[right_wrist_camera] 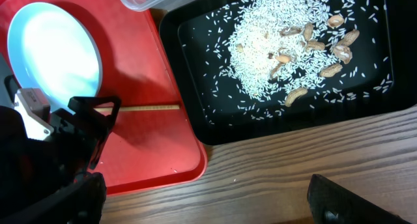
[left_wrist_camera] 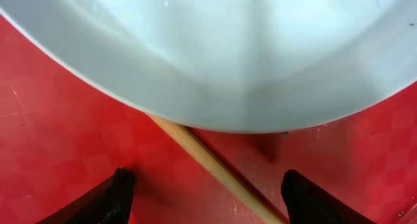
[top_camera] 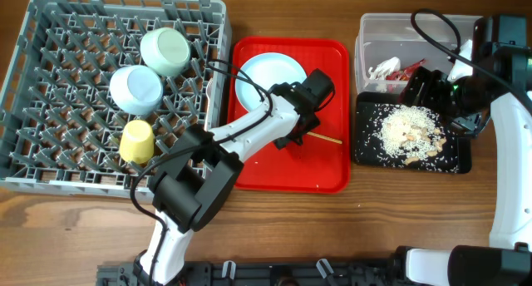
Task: Sort waste into correct bins and load items into the dishwasher rack
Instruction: 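Move the left gripper back to the wooden chopstick on the tray, then grasp the chopstick and stand it upright in the rack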
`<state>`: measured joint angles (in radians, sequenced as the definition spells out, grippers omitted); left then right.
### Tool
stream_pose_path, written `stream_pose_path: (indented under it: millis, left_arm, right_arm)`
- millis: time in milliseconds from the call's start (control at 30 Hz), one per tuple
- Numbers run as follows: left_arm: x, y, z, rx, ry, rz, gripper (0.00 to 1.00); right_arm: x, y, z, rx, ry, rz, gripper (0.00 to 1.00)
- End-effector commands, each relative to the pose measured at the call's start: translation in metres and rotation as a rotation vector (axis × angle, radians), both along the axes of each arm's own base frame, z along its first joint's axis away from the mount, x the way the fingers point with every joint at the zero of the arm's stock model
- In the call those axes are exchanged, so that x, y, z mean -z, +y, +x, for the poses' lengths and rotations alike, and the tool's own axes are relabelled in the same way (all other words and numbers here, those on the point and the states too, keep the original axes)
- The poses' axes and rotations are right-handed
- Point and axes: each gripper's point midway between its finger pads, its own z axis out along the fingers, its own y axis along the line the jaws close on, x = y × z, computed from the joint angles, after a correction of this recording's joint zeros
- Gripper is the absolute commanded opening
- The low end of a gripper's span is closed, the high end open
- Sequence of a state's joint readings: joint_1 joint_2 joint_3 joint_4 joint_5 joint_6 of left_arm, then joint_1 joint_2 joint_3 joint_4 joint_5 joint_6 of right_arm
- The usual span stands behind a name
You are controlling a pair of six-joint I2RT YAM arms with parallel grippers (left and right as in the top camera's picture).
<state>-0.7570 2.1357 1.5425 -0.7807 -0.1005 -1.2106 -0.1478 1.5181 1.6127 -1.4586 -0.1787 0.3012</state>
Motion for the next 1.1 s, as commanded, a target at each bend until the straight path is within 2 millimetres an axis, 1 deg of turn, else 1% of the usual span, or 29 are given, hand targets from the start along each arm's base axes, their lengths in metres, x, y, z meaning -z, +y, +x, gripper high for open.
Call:
stream_pose_path:
  millis: [0, 100, 233, 267, 300, 367, 433, 500, 567, 700, 767, 800, 867, 967, 1067]
  left_arm:
    - [0.018, 0.001, -0.003, 0.009, 0.01, 0.053, 0.73]
    - [0.023, 0.006, -0.015, 0.021, 0.047, 0.089, 0.72]
    - [0.024, 0.015, -0.024, 0.025, 0.084, 0.125, 0.47]
    - [0.024, 0.017, -0.026, 0.025, 0.093, 0.134, 0.43]
    - [0.024, 0.019, -0.028, 0.025, 0.103, 0.144, 0.34]
    - [0.025, 0.024, -0.033, 0.025, 0.123, 0.164, 0.24]
    - [0.024, 0.027, -0.036, 0.026, 0.135, 0.175, 0.11]
    - [0.024, 0.028, -0.039, 0.026, 0.148, 0.178, 0.09]
    - [0.025, 0.025, -0.043, 0.029, 0.171, 0.158, 0.07]
    - [0.026, 0.019, -0.049, 0.033, 0.206, 0.124, 0.1]
    - [0.025, 0.023, -0.052, 0.031, 0.219, 0.136, 0.08]
    - [0.025, 0.024, -0.053, 0.029, 0.224, 0.141, 0.04]
    - [0.024, 0.031, -0.052, 0.017, 0.237, 0.151, 0.04]
    - [0.013, 0.043, -0.044, -0.011, 0.234, 0.142, 0.04]
    - [-0.01, 0.049, -0.03, 0.024, 0.185, 0.103, 0.04]
  right_arm:
    - [-0.007, 0.001, 0.001, -0.012, -0.028, 0.002, 1.0]
    - [-0.008, 0.001, 0.001, -0.012, -0.028, 0.002, 1.0]
    - [-0.008, 0.001, 0.001, -0.013, -0.028, 0.002, 1.0]
    - [-0.007, 0.001, 0.001, -0.012, -0.028, 0.002, 1.0]
    - [-0.007, 0.001, 0.001, -0.012, -0.028, 0.002, 1.0]
    - [-0.007, 0.001, 0.001, -0.012, -0.028, 0.002, 1.0]
    - [-0.007, 0.001, 0.001, -0.013, -0.027, 0.002, 1.0]
    - [-0.007, 0.001, 0.001, -0.013, -0.027, 0.002, 1.0]
    - [-0.007, 0.001, 0.001, -0.012, -0.027, 0.002, 1.0]
    - [-0.007, 0.001, 0.001, -0.012, -0.027, 0.002, 1.0]
    - [-0.007, 0.001, 0.001, -0.012, -0.027, 0.002, 1.0]
    - [-0.007, 0.001, 0.001, -0.012, -0.026, 0.003, 1.0]
    - [-0.007, 0.001, 0.0, -0.012, -0.024, 0.003, 1.0]
    - [-0.007, 0.001, 0.0, -0.012, -0.021, 0.003, 1.0]
    - [-0.007, 0.001, 0.0, -0.013, -0.021, 0.003, 1.0]
